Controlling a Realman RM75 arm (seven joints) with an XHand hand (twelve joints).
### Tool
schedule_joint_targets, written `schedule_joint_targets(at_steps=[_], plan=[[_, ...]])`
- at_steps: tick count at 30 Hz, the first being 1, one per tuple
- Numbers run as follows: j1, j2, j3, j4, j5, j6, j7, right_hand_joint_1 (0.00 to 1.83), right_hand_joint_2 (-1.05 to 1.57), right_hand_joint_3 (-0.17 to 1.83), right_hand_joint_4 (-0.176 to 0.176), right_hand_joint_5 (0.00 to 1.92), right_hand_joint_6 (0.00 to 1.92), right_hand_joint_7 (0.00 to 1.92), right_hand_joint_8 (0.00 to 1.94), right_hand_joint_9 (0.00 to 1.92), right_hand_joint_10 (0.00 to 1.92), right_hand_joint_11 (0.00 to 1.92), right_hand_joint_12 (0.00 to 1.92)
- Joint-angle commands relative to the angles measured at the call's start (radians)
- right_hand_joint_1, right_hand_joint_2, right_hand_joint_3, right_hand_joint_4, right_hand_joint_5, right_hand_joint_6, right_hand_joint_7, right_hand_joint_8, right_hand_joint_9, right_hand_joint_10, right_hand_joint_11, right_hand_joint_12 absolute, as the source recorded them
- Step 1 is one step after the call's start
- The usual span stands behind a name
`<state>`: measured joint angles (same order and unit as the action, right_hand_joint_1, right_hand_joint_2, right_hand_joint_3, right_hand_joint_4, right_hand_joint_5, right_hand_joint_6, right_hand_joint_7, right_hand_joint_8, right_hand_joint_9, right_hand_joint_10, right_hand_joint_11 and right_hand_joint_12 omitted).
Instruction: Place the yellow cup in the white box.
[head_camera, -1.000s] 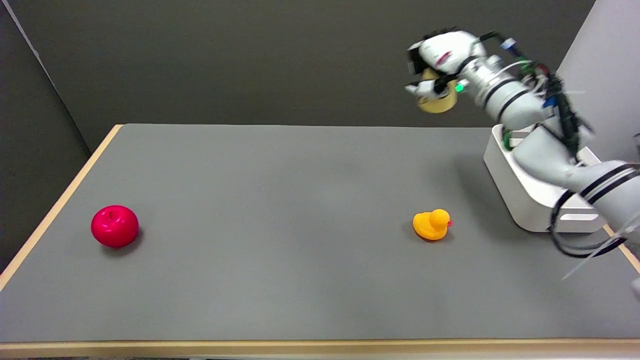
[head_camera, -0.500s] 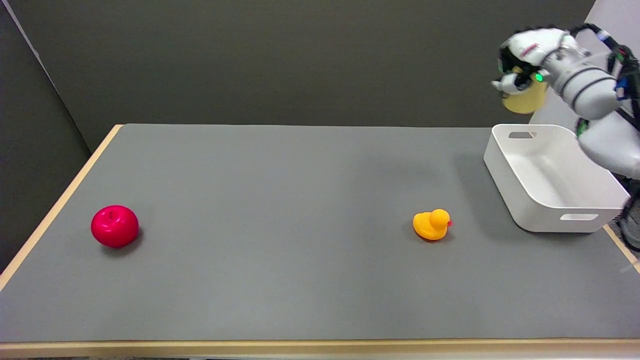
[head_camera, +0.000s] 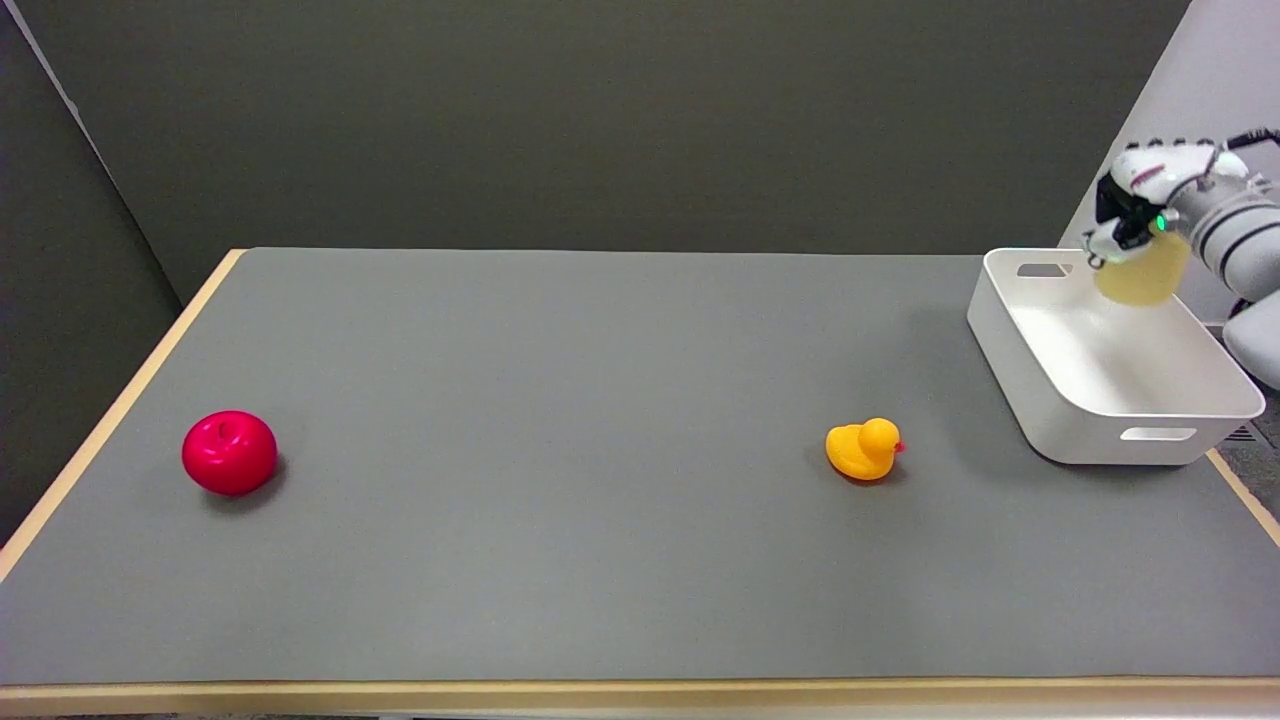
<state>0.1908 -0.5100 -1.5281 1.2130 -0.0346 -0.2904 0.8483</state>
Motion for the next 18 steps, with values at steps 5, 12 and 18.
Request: schedule_joint_targets(at_steps=[5, 12, 18], plan=[[-0.112, -0.103, 0.094, -0.139, 0.008, 0.121, -0.004, 1.32, 1.09, 0.34, -0.107, 0.62, 1.61, 0.76, 1.31, 0.73, 1.58, 0.81, 1.77], [-0.105, -0.128, 0.097, -0.132, 0.018, 0.176, 0.002, 1.00, 1.03, 0.55, -0.008, 0.38, 1.23, 0.52, 0.94, 0.53, 1.18, 0.50, 1.79], [-0.087, -0.150, 0.096, -0.125, 0.014, 0.131, 0.002, 0.64, 0.63, 0.99, 0.045, 0.08, 0.35, 0.06, 0.16, 0.02, 0.58, 0.01, 1.16]])
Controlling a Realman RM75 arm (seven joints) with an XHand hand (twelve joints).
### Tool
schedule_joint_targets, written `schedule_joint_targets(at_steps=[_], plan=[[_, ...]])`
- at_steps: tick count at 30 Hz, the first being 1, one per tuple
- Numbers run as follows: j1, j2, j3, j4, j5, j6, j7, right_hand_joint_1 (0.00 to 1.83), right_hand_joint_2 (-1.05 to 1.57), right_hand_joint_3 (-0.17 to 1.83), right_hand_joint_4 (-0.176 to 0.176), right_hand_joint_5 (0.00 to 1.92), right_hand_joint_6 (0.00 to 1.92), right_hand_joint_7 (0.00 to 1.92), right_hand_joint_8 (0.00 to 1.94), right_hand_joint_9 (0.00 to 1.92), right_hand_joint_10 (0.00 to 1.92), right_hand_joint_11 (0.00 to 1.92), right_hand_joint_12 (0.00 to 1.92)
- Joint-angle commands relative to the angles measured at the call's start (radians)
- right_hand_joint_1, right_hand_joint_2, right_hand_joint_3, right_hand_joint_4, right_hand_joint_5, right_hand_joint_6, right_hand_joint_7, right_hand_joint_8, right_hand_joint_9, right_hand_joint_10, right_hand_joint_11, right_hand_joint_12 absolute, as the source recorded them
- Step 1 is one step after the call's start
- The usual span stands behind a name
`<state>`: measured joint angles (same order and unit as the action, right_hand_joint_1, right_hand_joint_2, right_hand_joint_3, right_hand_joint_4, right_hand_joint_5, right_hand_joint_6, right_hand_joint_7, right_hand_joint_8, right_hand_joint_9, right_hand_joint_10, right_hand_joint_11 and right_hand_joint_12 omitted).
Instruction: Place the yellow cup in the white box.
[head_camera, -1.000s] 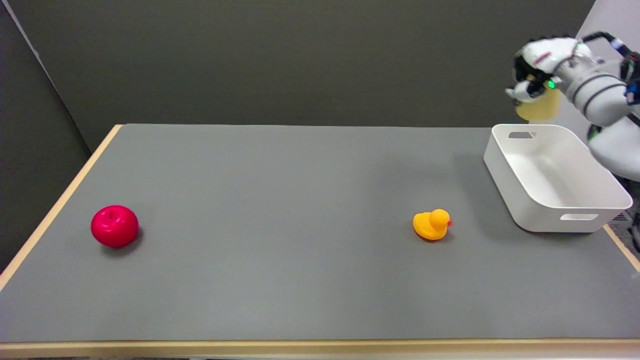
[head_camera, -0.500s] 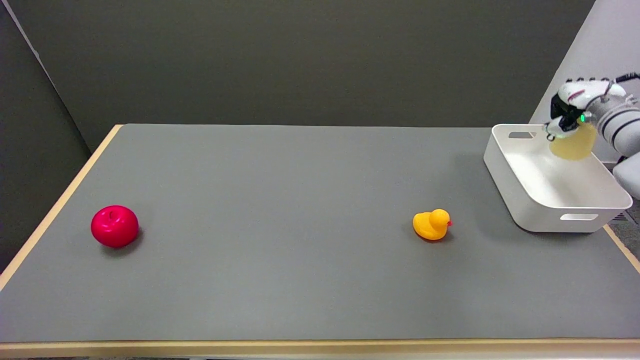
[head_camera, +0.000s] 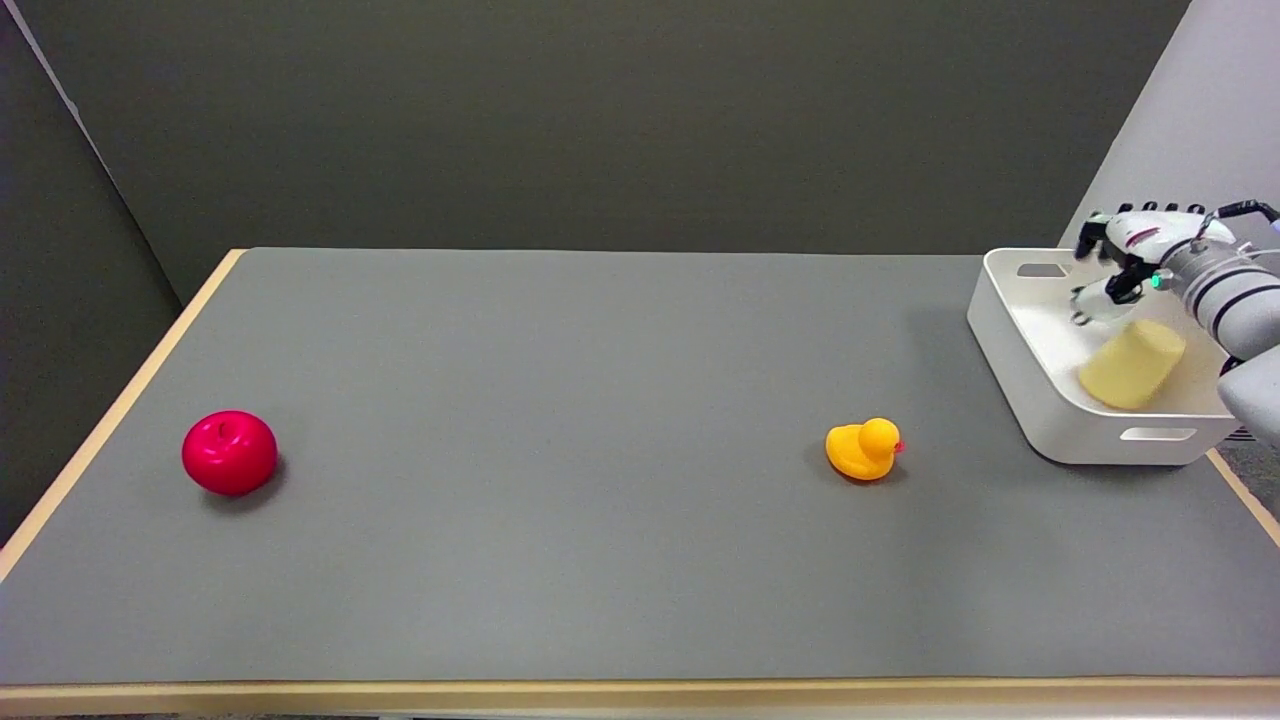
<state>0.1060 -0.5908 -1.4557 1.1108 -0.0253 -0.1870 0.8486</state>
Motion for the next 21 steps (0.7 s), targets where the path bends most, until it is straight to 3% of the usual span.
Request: schedule_joint_targets(at_steps=[1, 3, 6, 10, 15, 17, 21], plan=[[-0.002, -0.073, 0.024, -0.021, 0.005, 0.025, 0.002, 0.63, 0.61, 0.98, 0.050, 0.06, 0.33, 0.03, 0.12, 0.00, 0.52, 0.00, 1.13], [-0.008, -0.075, 0.024, -0.016, 0.003, 0.029, 0.002, 0.67, 0.61, 0.96, 0.043, 0.04, 0.26, 0.00, 0.01, 0.00, 0.16, 0.00, 0.98], [-0.024, -0.086, 0.034, 0.011, 0.000, 0.041, 0.002, 0.67, 0.59, 0.93, 0.045, 0.04, 0.23, 0.00, 0.00, 0.00, 0.02, 0.00, 0.91], [-0.064, -0.132, 0.099, 0.119, 0.009, 0.108, 0.003, 0.67, 0.58, 0.90, 0.046, 0.03, 0.19, 0.00, 0.00, 0.00, 0.00, 0.00, 0.84], [-0.078, -0.254, 0.147, 0.279, 0.110, 0.425, 0.020, 0.65, 0.59, 0.90, 0.024, 0.03, 0.14, 0.00, 0.00, 0.00, 0.00, 0.00, 0.82], [-0.069, -0.292, 0.101, 0.336, 0.193, 0.567, 0.023, 0.64, 0.60, 0.92, 0.010, 0.03, 0.16, 0.00, 0.00, 0.00, 0.00, 0.00, 0.83], [-0.041, -0.291, -0.043, 0.466, 0.264, 0.589, -0.021, 0.62, 0.65, 0.97, 0.009, 0.04, 0.24, 0.00, 0.09, 0.00, 0.12, 0.00, 0.85]])
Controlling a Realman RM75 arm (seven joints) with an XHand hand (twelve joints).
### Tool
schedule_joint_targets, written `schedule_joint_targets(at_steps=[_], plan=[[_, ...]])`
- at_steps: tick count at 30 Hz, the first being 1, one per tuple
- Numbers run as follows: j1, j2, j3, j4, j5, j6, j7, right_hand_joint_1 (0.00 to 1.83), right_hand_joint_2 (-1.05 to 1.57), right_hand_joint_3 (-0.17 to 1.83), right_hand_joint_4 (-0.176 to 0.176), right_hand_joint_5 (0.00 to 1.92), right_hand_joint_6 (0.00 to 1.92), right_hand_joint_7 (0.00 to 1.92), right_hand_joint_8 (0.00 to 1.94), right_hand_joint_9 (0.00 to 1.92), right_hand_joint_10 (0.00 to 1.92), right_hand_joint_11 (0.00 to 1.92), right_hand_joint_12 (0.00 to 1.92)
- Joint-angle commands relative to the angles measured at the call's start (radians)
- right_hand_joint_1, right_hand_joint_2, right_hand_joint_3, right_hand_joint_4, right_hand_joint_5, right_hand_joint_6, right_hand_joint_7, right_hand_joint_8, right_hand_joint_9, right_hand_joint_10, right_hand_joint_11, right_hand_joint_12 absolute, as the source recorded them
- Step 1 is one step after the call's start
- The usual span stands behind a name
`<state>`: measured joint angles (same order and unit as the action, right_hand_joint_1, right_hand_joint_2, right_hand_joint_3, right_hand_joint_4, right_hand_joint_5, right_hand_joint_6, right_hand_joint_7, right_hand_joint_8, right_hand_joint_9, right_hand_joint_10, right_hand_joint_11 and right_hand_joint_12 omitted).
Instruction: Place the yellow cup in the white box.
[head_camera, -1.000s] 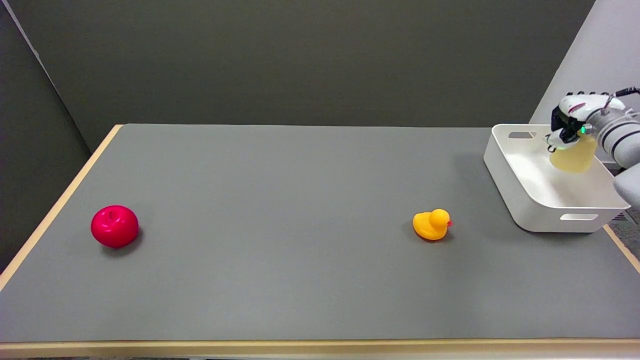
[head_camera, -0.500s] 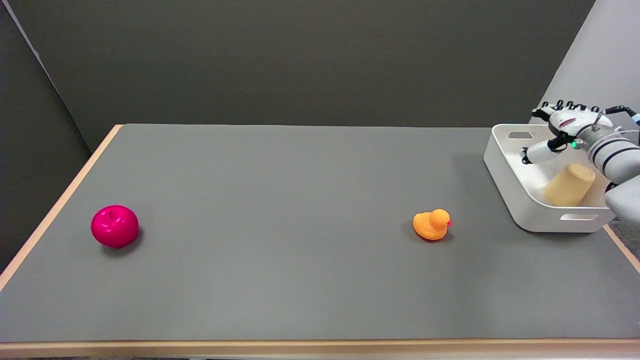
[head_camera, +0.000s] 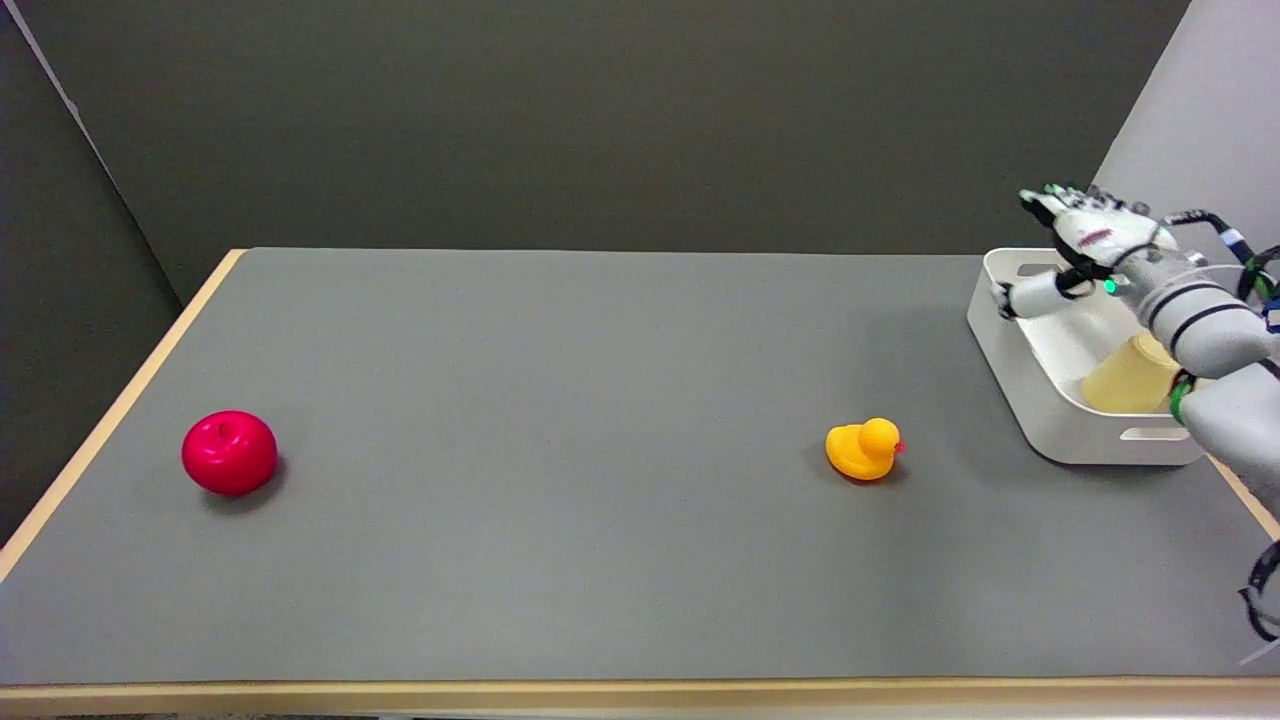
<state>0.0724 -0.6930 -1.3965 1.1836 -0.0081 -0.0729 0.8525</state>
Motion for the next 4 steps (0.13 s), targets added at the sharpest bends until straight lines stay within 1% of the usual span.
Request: schedule_joint_targets(at_steps=[1, 3, 4], plan=[[0.002, -0.190, -0.148, 0.424, 0.260, 0.465, -0.048, 0.62, 0.65, 0.97, 0.009, 0.04, 0.24, 0.00, 0.09, 0.00, 0.12, 0.00, 0.85], [0.014, -0.197, -0.220, 0.472, 0.297, 0.455, -0.078, 0.51, 0.71, 0.86, 0.003, 0.06, 0.28, 0.00, 0.12, 0.00, 0.15, 0.00, 0.82], [0.020, -0.204, -0.270, 0.494, 0.328, 0.456, -0.091, 0.48, 0.70, 0.86, -0.001, 0.06, 0.30, 0.00, 0.13, 0.00, 0.17, 0.00, 0.82]])
